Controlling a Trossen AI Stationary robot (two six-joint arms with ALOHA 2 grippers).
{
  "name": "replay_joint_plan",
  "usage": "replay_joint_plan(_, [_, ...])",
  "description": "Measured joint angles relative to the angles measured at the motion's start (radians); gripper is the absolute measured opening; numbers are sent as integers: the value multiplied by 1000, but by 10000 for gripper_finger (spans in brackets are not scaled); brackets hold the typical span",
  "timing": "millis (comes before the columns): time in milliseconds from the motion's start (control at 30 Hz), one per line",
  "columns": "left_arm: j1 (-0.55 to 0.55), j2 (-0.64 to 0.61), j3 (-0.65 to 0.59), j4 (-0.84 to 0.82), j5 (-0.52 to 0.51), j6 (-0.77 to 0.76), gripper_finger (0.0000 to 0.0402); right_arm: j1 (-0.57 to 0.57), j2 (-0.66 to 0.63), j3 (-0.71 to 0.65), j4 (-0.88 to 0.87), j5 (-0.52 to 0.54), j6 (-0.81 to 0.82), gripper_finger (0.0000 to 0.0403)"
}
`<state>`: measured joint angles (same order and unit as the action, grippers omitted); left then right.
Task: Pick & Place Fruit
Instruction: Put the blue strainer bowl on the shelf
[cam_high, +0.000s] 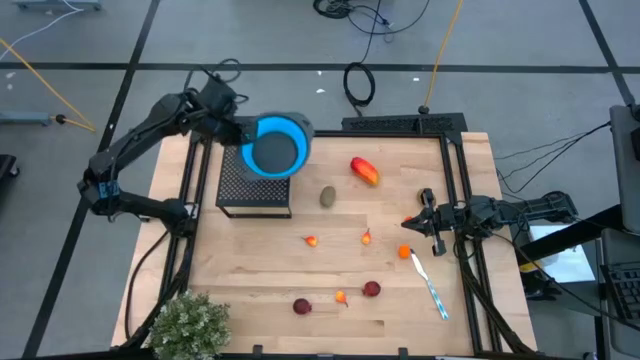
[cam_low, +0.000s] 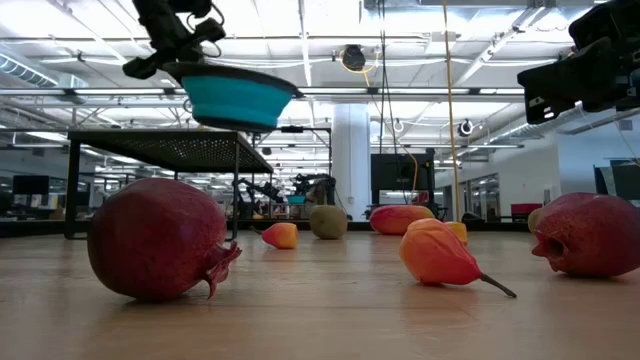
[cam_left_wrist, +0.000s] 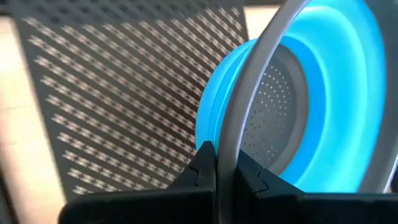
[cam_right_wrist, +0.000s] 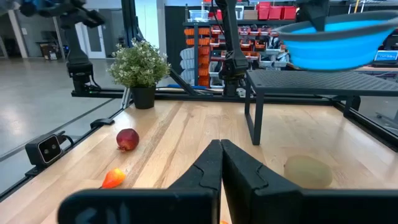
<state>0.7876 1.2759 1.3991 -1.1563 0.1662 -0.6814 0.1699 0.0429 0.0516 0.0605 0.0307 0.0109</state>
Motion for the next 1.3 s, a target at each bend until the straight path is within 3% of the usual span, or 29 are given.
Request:
replay_joint_plan(400, [205, 4, 0, 18, -3, 47, 4, 0, 0, 0, 0, 0, 0, 0])
replay_joint_plan(667, [243, 69, 0, 146, -2, 24, 4, 0, 0, 0, 0, 0, 0, 0])
replay_joint_plan(867, [259, 130, 0, 140, 35, 46, 4, 0, 0, 0, 0, 0, 0, 0])
replay_joint_plan(1300, [316, 130, 0, 35, 61, 86, 4, 0, 0, 0, 0, -1, 0, 0])
